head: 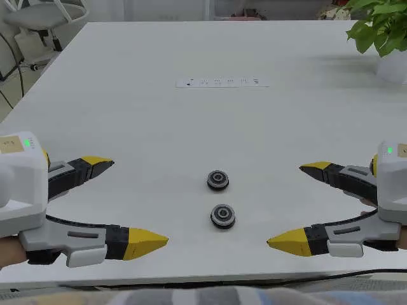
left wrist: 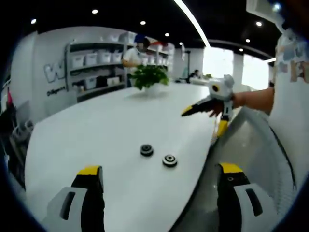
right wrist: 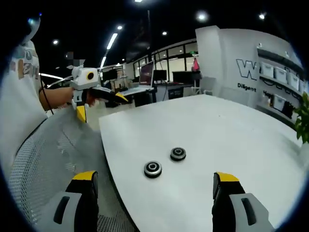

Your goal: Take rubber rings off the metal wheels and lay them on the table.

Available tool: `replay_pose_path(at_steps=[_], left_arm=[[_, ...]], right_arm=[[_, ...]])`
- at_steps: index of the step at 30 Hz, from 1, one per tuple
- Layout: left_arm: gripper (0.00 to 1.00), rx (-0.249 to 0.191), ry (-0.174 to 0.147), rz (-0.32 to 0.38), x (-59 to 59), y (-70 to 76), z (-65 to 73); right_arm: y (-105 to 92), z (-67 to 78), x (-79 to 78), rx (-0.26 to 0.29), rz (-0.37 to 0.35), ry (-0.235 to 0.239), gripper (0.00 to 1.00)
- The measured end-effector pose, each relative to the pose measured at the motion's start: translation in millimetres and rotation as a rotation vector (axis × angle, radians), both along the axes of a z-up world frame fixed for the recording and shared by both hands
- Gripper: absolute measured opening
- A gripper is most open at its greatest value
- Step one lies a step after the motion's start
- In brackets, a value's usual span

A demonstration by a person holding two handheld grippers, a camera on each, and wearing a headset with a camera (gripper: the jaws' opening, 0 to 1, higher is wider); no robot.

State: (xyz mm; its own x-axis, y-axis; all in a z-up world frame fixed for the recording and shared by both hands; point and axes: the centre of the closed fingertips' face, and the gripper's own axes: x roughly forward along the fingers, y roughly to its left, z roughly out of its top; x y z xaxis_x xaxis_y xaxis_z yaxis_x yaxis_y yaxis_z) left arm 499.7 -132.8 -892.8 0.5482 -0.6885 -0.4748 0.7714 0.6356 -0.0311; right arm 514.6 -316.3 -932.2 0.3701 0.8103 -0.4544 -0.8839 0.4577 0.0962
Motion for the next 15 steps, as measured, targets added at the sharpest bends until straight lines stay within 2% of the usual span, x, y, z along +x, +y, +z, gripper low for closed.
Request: replay_pose_path(at_steps=[3, 6, 15], left_arm=[[0.99, -0.003, -0.001, -0.001, 0.2, -0.9, 0.4], [1.00, -0.011, -0.004, -0.001, 0.5, -2.0, 1.7], [1.00, -0.012, -0.005, 0.000, 0.1, -0.8, 1.8]], right_arm=[[-0.5, -0.2, -0.4, 0.003, -0.002, 0.003, 0.99], [-0.7, 2.7, -0.7, 0.028, -0.012, 0.012, 0.99], [-1.7, -0.6, -1.2, 0.016, -0.015, 0.011, 0.99]])
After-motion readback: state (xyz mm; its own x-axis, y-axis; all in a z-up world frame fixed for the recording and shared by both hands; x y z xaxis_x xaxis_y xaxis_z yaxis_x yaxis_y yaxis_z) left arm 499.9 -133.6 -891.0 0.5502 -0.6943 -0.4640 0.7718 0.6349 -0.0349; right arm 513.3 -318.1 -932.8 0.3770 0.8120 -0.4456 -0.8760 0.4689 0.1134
